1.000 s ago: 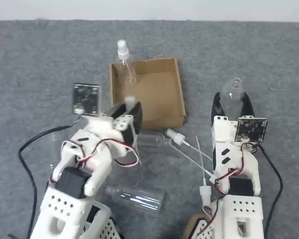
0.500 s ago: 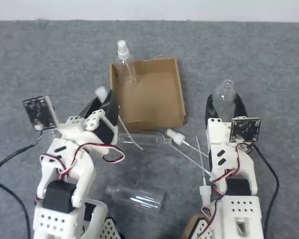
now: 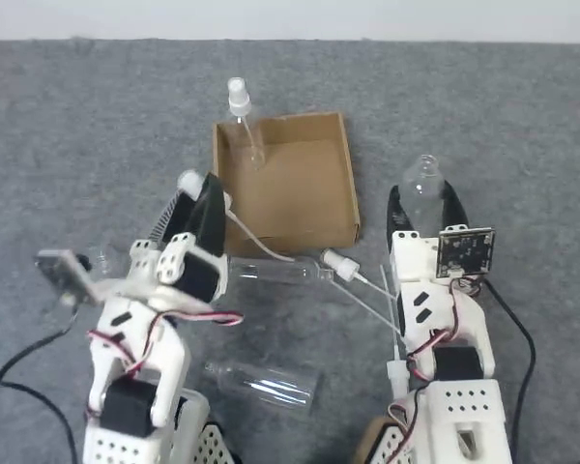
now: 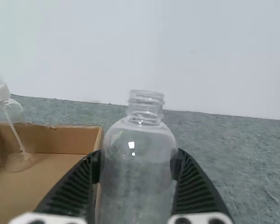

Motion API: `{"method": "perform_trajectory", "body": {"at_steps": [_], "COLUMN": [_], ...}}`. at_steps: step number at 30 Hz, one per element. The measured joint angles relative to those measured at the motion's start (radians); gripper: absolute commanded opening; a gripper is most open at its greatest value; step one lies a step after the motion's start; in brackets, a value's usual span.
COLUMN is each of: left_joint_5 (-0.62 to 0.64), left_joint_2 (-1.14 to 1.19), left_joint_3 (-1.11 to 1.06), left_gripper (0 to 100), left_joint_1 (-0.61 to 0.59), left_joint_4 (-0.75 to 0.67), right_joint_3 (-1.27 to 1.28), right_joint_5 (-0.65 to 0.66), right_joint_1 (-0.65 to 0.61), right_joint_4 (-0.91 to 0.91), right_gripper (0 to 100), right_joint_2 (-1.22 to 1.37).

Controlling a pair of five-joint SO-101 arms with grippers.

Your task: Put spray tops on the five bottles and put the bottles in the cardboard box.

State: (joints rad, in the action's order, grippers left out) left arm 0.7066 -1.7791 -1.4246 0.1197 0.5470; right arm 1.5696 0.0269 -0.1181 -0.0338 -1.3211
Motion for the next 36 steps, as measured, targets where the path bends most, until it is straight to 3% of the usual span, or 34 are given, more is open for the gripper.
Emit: {"method": "perform_trajectory", "body": {"at_steps": [16,27,36], "left_joint_5": [0.132,0.347,0.422], "left_joint_2": [-0.025,-0.025,-0.025], "left_joint_3": [-0.008,-0.008,-0.008], "left_gripper": [1,1,1], "left_joint_1": [0.000,-0.207,-0.233], "left_joint_4": [0.000,-0.052,-0.054], "right_joint_3": [0.021,0.048,0.048], "right_joint_5": [0.017,0.138,0.178], "right_joint_1": [-0.071,-0.169,-0.181], "right_joint_4": [0.000,0.000,0.000], "right_gripper": [1.7,1.7,1.7], "right_joint_2": [0.000,0.000,0.000]}}
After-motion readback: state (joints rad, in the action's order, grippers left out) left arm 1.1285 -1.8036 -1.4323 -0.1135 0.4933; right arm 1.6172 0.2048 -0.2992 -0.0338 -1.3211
